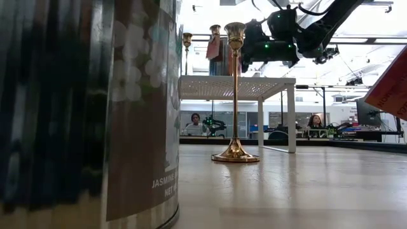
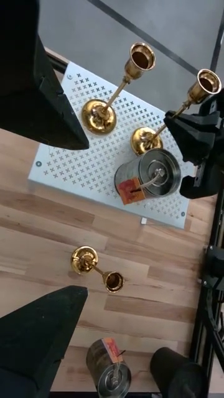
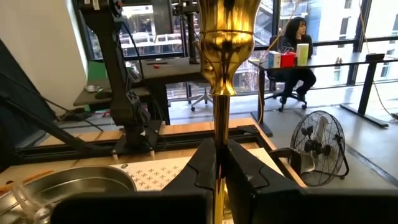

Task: Pick & Place candle stick holders
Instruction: Put the bottom gold candle holder on the shelf aligned with the other gold candle holder

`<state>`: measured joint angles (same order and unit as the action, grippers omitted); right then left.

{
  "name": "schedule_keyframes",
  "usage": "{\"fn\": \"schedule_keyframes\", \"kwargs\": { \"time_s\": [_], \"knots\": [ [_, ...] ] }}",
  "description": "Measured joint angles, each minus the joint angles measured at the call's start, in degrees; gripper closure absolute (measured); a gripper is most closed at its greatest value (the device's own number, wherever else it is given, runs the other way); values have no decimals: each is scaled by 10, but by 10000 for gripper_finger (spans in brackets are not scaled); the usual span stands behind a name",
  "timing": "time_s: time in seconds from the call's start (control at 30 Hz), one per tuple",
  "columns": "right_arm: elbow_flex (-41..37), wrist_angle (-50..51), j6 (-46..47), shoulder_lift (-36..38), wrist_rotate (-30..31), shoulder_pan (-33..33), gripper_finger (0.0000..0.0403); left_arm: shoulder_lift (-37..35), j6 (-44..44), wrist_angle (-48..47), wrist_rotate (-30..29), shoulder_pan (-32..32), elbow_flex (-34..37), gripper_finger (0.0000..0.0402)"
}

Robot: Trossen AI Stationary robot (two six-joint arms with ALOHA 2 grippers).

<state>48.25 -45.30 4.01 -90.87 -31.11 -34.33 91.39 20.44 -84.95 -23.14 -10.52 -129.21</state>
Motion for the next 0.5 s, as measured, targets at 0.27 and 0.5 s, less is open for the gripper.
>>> {"fn": "schedule_keyframes", "kwargs": {
  "time_s": [0.27,0.5],
  "knots": [
    [37,11,0,-7,-19,2,397,0,5,0,0,0,0,32],
    [66,46,-15,-11,-13,4,397,0,5,0,1,0,0,32]
  ]
}}
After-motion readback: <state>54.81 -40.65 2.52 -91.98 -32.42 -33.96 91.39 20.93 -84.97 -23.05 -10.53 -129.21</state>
